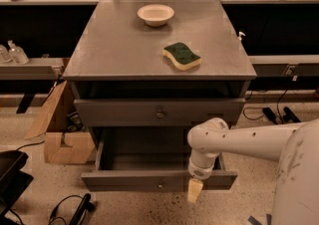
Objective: Open middle drawer
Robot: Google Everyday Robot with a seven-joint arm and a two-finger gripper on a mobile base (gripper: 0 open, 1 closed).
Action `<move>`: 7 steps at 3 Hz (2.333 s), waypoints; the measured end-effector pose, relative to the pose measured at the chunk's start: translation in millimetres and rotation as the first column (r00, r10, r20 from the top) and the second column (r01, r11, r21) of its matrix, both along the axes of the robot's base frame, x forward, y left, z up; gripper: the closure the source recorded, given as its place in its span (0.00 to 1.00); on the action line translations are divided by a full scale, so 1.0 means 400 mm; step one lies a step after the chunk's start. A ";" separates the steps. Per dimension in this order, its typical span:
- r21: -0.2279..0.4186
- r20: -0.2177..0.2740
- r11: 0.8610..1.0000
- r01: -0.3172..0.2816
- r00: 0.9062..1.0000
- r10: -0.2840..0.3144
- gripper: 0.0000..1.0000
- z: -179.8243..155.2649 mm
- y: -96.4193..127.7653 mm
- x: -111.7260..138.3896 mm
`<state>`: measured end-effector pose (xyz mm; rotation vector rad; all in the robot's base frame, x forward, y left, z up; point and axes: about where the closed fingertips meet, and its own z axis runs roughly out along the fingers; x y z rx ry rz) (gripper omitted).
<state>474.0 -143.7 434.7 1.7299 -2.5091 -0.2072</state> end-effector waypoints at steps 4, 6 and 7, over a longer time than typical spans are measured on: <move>-0.058 0.090 0.998 -0.031 0.995 0.036 0.50 0.091 -0.001 0.080; -0.025 0.244 0.999 -0.046 0.968 0.051 1.00 0.084 -0.066 0.132; -0.022 0.249 0.998 -0.055 0.967 0.059 1.00 0.082 -0.063 0.137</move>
Offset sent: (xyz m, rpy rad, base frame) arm 0.0138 0.0037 0.0156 -0.0009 -0.0437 -0.0001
